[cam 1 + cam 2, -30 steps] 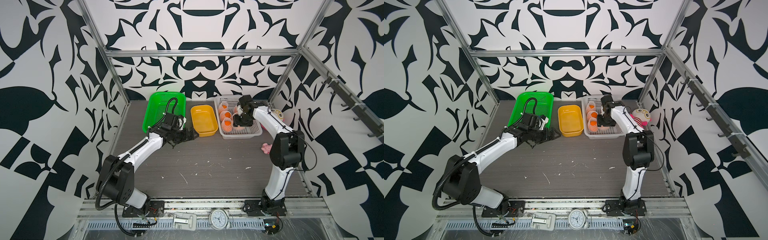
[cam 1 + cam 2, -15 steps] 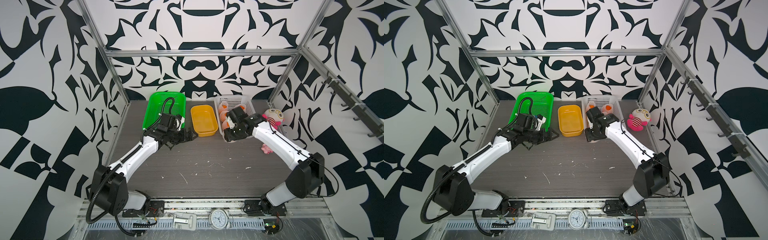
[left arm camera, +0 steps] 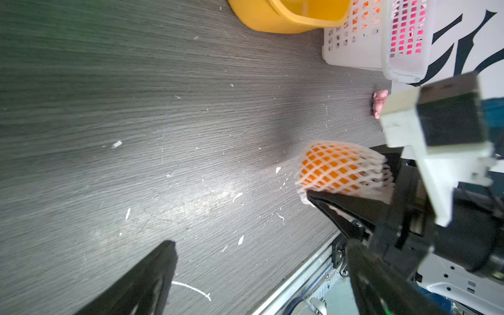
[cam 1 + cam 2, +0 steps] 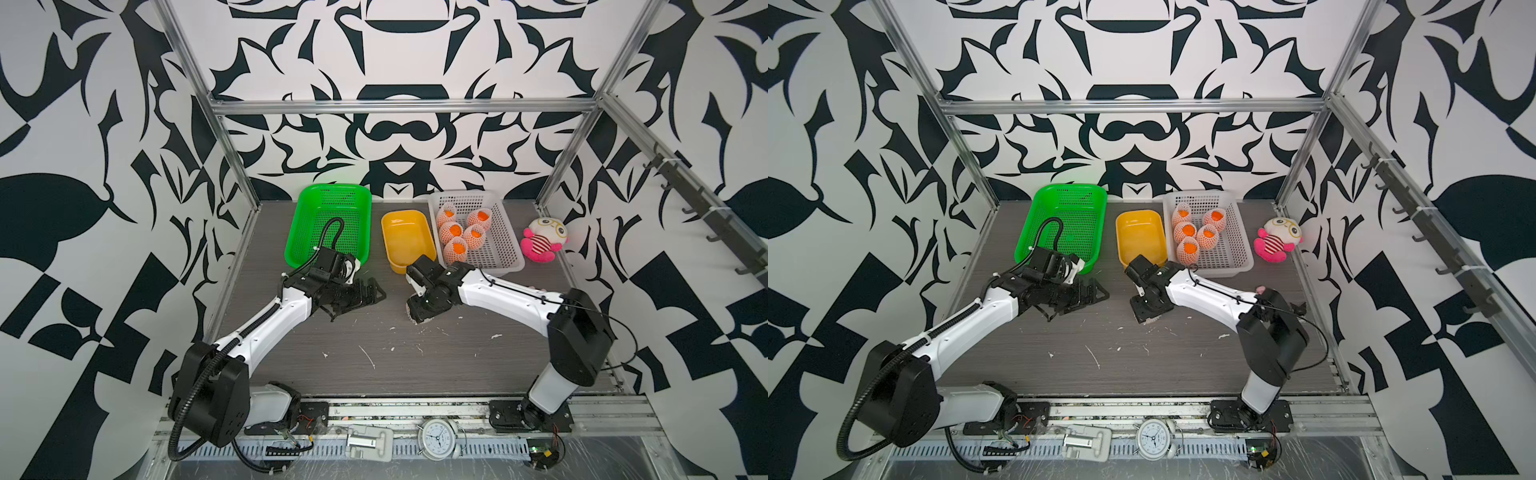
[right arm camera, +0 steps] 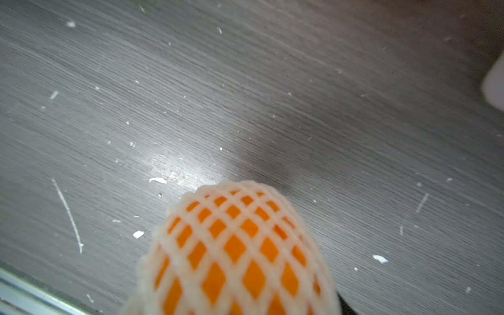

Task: Remove foam nets from oranges
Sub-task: Place the orange at the center of the board.

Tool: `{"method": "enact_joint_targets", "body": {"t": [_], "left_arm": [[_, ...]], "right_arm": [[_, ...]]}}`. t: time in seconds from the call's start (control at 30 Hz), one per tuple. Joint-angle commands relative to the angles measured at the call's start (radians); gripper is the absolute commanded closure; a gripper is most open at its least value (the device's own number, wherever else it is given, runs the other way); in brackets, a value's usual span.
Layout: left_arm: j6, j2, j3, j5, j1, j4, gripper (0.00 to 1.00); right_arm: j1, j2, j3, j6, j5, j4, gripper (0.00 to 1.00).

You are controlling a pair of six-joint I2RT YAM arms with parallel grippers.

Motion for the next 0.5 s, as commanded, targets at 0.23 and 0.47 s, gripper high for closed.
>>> {"method": "enact_joint_targets", "body": {"t": [0.23, 0.47], "left_arm": [[0.01, -0.008, -0.03, 0.029, 0.035, -0.008, 0.0], [0.011, 0.01, -0.028, 0.041, 0.036, -0.003, 0.0]], "right_arm": [[0.021, 0.081, 0.017, 0.019, -0.02, 0.058, 0.48], [0.022, 0.076, 0.011, 0.02, -0.026, 0.051, 0.38]]}}
